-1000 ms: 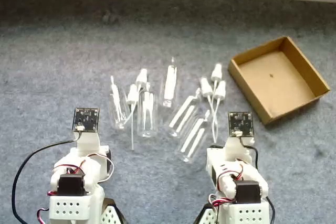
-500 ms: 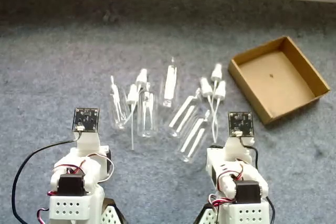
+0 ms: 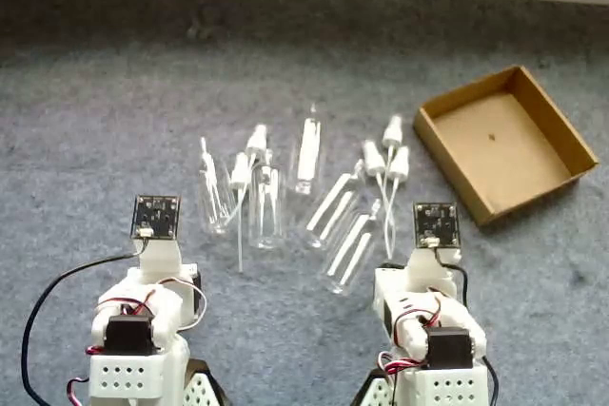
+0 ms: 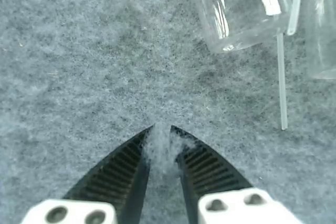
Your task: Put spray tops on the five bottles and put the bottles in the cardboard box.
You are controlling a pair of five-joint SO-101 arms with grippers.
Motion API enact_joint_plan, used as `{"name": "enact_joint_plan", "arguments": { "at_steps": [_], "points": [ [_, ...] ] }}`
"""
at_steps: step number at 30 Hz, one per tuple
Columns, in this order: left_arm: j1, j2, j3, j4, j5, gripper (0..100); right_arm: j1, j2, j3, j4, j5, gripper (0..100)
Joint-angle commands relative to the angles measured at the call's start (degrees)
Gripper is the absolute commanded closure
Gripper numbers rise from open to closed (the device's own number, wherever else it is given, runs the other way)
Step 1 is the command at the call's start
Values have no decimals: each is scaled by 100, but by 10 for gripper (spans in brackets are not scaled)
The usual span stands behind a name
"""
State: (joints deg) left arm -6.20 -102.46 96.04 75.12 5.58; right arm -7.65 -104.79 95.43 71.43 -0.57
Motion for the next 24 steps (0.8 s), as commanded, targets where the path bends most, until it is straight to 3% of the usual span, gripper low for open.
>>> {"name": "enact_joint_plan", "arguments": {
  "at_steps": [1,5,14,24],
  "points": [
    [-66,-48,110,18,26,995,-66,-48,655,31,-35,995],
    [-66,-48,110,18,26,995,-57,-57,646,-4,-26,995],
    [-66,-48,110,18,26,995,-31,-57,646,-1675,-26,995],
    [-66,-48,110,18,26,995,66,-57,629,-2554,-18,995]
  ]
}}
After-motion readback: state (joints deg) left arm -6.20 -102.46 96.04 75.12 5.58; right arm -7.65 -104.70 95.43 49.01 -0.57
